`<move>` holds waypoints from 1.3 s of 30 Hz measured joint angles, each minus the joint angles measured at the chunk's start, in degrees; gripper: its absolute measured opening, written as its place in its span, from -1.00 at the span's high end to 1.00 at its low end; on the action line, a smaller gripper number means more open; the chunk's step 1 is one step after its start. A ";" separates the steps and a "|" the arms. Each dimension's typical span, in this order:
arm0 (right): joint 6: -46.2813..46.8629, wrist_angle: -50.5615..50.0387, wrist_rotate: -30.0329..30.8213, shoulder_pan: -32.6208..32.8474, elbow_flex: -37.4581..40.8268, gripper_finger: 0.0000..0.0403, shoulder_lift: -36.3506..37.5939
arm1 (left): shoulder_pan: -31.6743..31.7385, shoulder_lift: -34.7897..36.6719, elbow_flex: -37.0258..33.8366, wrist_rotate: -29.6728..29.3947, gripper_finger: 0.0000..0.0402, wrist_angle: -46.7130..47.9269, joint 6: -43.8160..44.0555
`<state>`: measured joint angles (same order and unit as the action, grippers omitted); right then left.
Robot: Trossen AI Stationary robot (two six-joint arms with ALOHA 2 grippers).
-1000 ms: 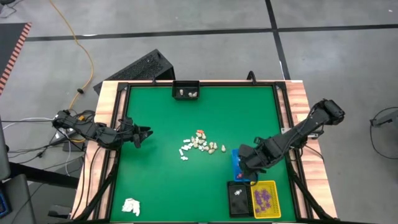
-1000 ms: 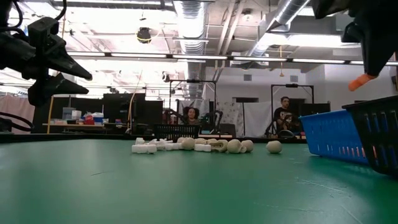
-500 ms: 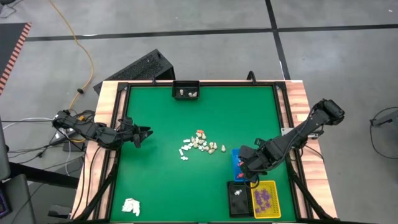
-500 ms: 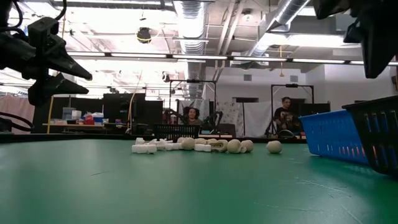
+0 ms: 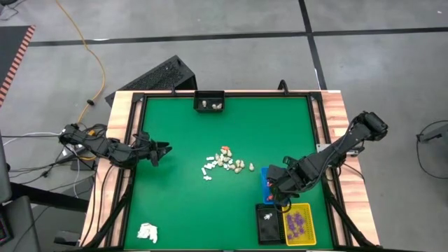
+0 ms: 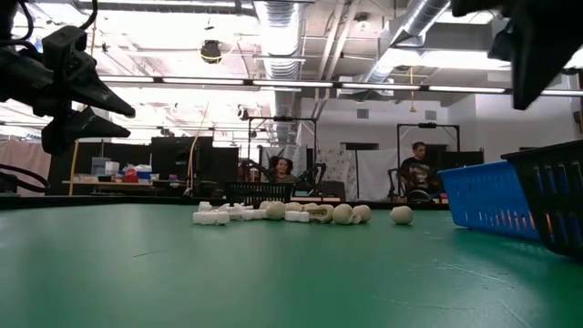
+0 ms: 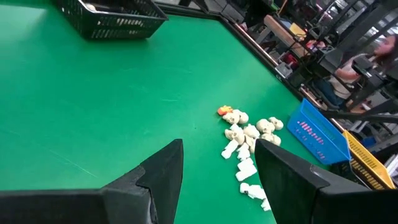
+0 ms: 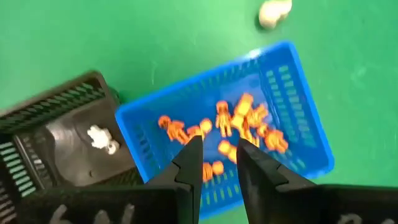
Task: Sort Halloween decoration
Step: Put the orange skeleton toy into the blue bin
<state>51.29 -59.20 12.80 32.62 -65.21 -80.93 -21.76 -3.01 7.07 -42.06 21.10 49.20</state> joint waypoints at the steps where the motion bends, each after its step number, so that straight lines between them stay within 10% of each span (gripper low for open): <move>1: -0.66 0.48 0.77 0.00 0.00 0.51 0.00 | 0.00 0.00 0.00 -0.25 0.06 0.00 0.01; 23: -34.98 29.80 18.64 -2.91 -0.04 0.51 0.04 | 0.00 0.00 0.00 -0.24 0.06 -0.28 2.72; 39: -50.46 38.45 11.76 -13.58 -0.07 0.52 0.09 | -0.02 0.00 0.00 -1.77 0.06 -0.76 2.33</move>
<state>0.83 -20.75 24.56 19.04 -65.28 -80.83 -21.78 -3.01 7.07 -43.83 20.34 51.53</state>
